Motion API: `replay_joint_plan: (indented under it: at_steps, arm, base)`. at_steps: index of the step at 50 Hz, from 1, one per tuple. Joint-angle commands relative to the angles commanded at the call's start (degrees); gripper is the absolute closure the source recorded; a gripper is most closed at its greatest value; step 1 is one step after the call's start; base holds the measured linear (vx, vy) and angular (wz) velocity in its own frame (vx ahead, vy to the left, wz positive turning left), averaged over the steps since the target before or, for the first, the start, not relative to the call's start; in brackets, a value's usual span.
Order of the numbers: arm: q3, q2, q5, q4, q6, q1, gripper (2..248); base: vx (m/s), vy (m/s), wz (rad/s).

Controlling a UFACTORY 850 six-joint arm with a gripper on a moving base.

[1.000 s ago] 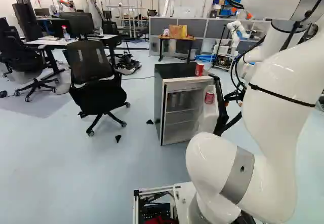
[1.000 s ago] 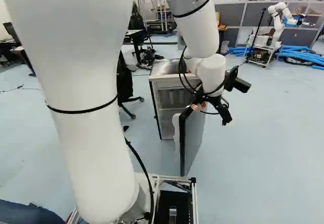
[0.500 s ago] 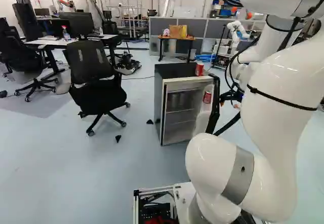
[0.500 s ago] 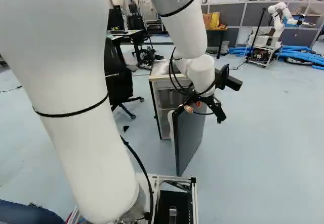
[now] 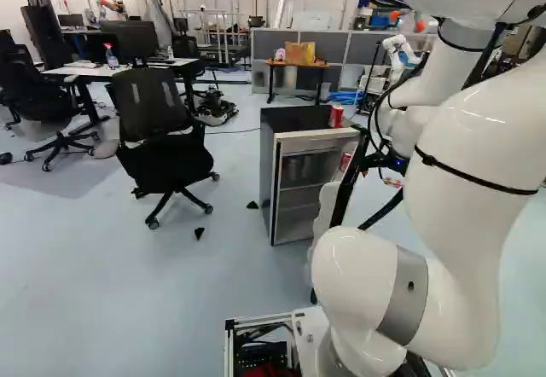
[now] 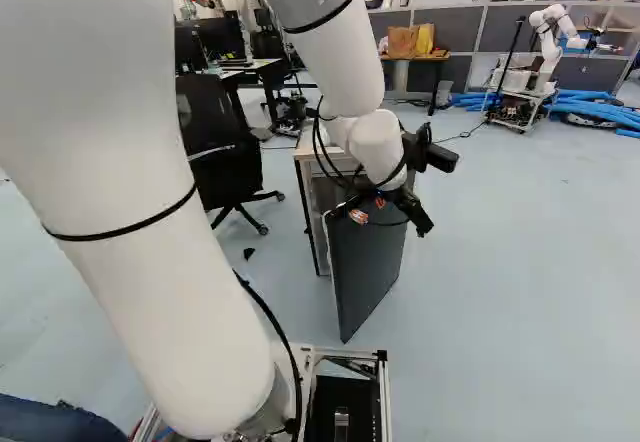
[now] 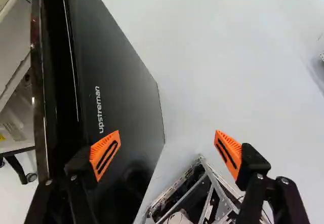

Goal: Grab a drink from the fridge

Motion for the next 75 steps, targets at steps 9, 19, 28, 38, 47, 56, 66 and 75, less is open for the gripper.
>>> replay_joint_plan:
  at_steps: [9, 19, 28, 38, 47, 56, 66, 75]
  arm:
    - [1.53, 1.38, 0.2, -1.14, 0.0, 1.66, 3]
    - [3.07, 2.8, 0.31, -2.68, 0.0, 3.49, 3]
    - [4.06, 3.73, 0.84, -4.22, 0.0, 5.43, 3]
    - [4.46, 4.1, 1.67, -5.94, 0.0, 7.72, 3]
    - [4.48, 4.12, 2.46, -7.5, 0.0, 9.85, 3]
    - [4.28, 3.93, 3.25, -9.05, 0.0, 11.98, 3]
    - [3.74, 3.42, 4.12, -10.77, 0.0, 14.36, 3]
    - [2.97, 2.71, 4.91, -12.22, 0.0, 16.48, 3]
  base:
    - [0.0, 0.0, 0.0]
    - [0.0, 0.0, 0.0]
    - [0.0, 0.0, 0.0]
    - [0.0, 0.0, 0.0]
    - [0.0, 0.0, 0.0]
    - [0.0, 0.0, 0.0]
    - [0.0, 0.0, 0.0]
    - [0.0, 0.0, 0.0]
